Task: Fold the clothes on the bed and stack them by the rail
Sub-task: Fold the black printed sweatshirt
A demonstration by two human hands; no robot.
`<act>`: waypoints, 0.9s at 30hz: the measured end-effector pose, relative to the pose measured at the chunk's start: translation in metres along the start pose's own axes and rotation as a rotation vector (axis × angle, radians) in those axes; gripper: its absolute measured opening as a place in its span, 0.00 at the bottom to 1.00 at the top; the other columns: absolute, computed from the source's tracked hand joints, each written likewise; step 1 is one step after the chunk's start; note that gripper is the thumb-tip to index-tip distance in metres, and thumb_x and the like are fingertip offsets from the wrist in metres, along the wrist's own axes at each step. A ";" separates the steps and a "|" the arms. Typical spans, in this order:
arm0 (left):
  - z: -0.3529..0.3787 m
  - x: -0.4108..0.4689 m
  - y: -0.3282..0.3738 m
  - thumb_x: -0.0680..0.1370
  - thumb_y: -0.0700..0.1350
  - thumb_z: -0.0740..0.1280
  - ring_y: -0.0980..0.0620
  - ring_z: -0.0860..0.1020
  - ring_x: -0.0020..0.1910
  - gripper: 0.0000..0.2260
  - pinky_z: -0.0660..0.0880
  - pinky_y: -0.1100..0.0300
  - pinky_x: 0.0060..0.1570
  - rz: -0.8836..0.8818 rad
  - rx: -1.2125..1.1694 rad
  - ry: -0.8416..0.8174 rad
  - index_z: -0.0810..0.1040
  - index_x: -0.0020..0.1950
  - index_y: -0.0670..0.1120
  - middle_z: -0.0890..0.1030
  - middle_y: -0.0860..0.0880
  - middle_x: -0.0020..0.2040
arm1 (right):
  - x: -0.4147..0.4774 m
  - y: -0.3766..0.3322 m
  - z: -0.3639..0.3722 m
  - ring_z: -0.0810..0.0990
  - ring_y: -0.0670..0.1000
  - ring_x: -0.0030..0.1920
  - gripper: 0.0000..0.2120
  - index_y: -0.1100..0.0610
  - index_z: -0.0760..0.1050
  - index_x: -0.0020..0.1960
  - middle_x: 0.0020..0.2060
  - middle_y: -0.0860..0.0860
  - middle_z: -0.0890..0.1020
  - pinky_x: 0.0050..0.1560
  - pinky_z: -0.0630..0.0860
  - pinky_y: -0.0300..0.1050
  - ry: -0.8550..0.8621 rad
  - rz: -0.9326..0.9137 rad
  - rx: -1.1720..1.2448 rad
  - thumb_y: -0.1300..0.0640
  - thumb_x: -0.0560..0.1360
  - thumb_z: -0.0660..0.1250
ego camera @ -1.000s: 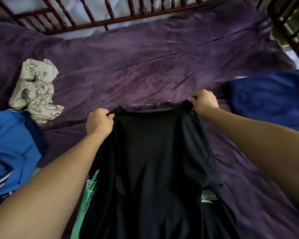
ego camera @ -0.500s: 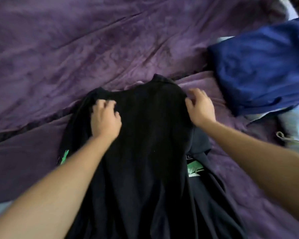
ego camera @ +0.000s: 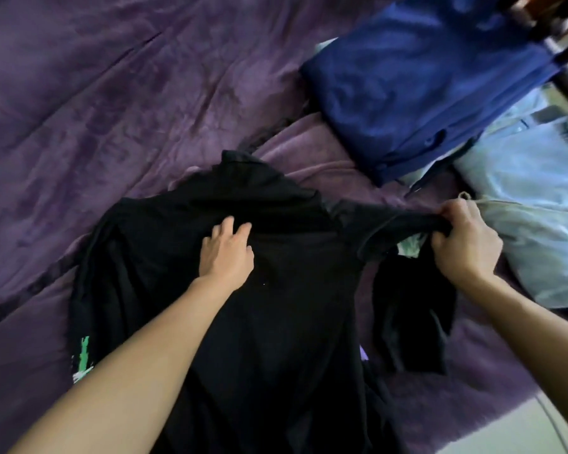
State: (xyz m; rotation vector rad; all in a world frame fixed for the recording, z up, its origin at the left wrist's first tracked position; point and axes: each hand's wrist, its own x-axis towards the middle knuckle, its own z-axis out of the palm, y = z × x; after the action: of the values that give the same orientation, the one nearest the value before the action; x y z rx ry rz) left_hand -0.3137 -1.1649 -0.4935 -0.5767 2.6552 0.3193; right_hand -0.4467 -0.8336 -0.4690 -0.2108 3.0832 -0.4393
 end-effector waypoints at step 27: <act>-0.087 0.104 0.079 0.76 0.42 0.66 0.41 0.67 0.62 0.14 0.67 0.48 0.59 0.004 -0.029 0.358 0.73 0.61 0.46 0.70 0.42 0.62 | -0.007 -0.031 -0.019 0.77 0.55 0.48 0.13 0.53 0.76 0.49 0.47 0.51 0.75 0.39 0.76 0.49 -0.164 -0.329 0.116 0.44 0.76 0.64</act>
State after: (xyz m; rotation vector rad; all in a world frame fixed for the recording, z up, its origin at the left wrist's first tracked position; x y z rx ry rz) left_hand -0.4644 -1.1574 -0.4501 -0.6939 2.9983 0.2778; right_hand -0.4368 -0.8572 -0.4424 -0.7179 2.8548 -0.5745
